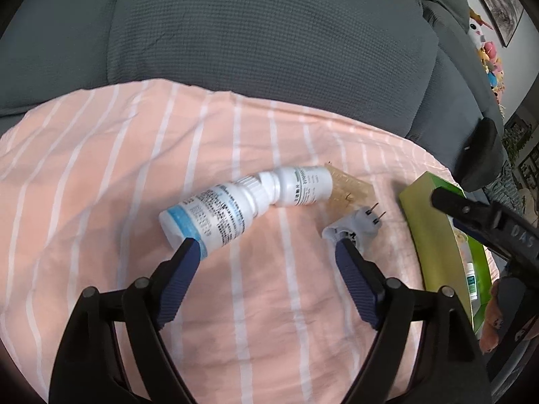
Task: Organize rigid objects
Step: 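Move the right gripper back to the white plug adapter, then grasp the white plug adapter with the right gripper, then lift the plug adapter and carry it over the white box, then open the right gripper to drop the plug adapter into the box, then move the open right gripper back to the clear plastic hair clip, then grasp the clear rectangular hair clip with the right gripper, then lift the clear hair clip and carry it over the white box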
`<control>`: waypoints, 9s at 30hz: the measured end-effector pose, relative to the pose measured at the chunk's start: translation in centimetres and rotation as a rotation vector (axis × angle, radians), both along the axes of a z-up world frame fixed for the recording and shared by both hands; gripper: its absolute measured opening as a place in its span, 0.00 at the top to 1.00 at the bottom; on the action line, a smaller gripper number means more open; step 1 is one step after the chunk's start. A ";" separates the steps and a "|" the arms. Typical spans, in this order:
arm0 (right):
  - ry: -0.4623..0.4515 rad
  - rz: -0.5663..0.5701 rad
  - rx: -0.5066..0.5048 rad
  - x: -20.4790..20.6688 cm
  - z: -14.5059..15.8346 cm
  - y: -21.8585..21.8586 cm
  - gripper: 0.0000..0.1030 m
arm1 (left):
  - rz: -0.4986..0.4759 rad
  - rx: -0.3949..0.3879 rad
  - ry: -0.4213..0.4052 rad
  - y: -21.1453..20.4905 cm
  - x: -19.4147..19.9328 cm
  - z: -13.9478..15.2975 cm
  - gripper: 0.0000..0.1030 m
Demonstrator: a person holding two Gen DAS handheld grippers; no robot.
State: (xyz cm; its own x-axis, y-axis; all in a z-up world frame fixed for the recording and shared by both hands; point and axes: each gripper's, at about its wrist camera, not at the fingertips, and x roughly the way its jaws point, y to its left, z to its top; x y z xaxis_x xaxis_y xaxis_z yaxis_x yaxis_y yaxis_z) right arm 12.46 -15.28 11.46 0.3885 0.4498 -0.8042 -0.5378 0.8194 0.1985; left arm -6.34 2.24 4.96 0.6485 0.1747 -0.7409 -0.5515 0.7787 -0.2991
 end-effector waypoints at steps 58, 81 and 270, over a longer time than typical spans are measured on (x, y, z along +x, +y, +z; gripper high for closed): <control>0.542 0.234 0.029 -0.3 -9.8 6.1 0.50 | -0.161 -0.394 -0.045 -2.4 3.0 -7.1 0.57; 0.367 0.184 0.300 1.2 -2.7 1.4 0.60 | -0.271 -0.069 -0.176 -5.8 5.6 1.5 0.61; 0.549 0.079 0.103 0.6 -9.6 3.7 0.34 | -0.142 -0.173 0.080 0.2 4.6 -7.3 0.38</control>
